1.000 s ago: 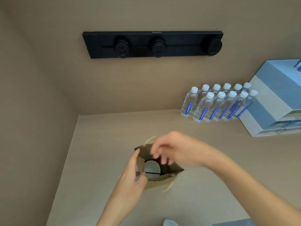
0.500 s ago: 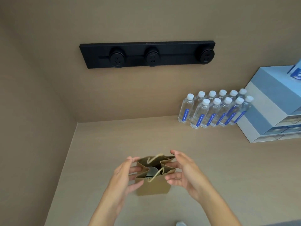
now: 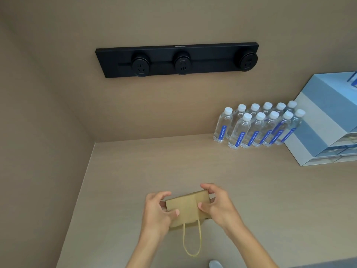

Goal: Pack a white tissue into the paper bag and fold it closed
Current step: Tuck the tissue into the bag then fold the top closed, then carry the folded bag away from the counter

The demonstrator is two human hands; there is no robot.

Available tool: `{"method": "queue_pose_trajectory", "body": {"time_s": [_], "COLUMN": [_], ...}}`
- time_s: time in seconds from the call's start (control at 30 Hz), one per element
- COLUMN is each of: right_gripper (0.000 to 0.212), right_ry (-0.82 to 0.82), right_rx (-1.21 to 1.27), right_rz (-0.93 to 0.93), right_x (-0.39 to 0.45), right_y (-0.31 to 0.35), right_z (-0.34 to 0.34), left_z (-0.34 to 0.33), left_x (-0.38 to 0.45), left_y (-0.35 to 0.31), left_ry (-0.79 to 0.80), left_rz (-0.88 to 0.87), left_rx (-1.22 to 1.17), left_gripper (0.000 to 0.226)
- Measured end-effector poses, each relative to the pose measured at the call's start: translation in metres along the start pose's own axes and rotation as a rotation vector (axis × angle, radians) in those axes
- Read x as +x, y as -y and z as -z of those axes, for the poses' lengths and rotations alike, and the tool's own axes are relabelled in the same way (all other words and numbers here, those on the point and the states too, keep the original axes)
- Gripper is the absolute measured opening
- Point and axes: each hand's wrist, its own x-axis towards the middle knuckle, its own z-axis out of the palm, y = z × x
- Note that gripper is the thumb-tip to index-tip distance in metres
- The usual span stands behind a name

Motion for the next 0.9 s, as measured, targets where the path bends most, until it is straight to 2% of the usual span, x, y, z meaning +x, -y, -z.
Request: {"method": "queue_pose_trajectory", "body": {"time_s": [0.1, 0.2, 0.43, 0.5, 0.63, 0.73, 0.9], "right_gripper": [0.04, 0.031, 0.009, 0.01, 0.014, 0.02, 0.039], "right_ry": [-0.007, -0.016, 0.003, -0.023, -0.12, -0.182, -0.297], "right_rx": [-0.065, -0.051, 0.061, 0.093, 0.114, 0.196, 0.273], "right_rz": [0.094, 0.111, 0.126, 0.121, 0.115, 0.123, 0.18], "right_x": [0.005, 0.01, 0.016, 0.015, 0.01, -0.003, -0.04], "right_y": [-0.014, -0.024, -0.046, -0.049, -0.051, -0.053, -0.059], "right_z": [-0.001, 0.0, -0.008, -0.013, -0.02, -0.016, 0.03], "left_z": [-0.003, 0.0, 0.008, 0.009, 0.008, 0.001, -0.034], "left_x": [0.003, 0.011, 0.018, 0.016, 0.016, 0.012, -0.006], "left_y": [0.01, 0.023, 0.045, 0.049, 0.048, 0.039, 0.012], "left_ry": [0.008, 0.018, 0.103, 0.122, 0.103, 0.106, 0.248], "left_rz": [-0.093, -0.12, -0.09, -0.088, -0.107, -0.183, -0.299], "left_rx": [0.116, 0.115, -0.061, -0.089, -0.111, -0.11, -0.121], "left_gripper": [0.032, 0.021, 0.015, 0.012, 0.028, 0.032, 0.042]}}
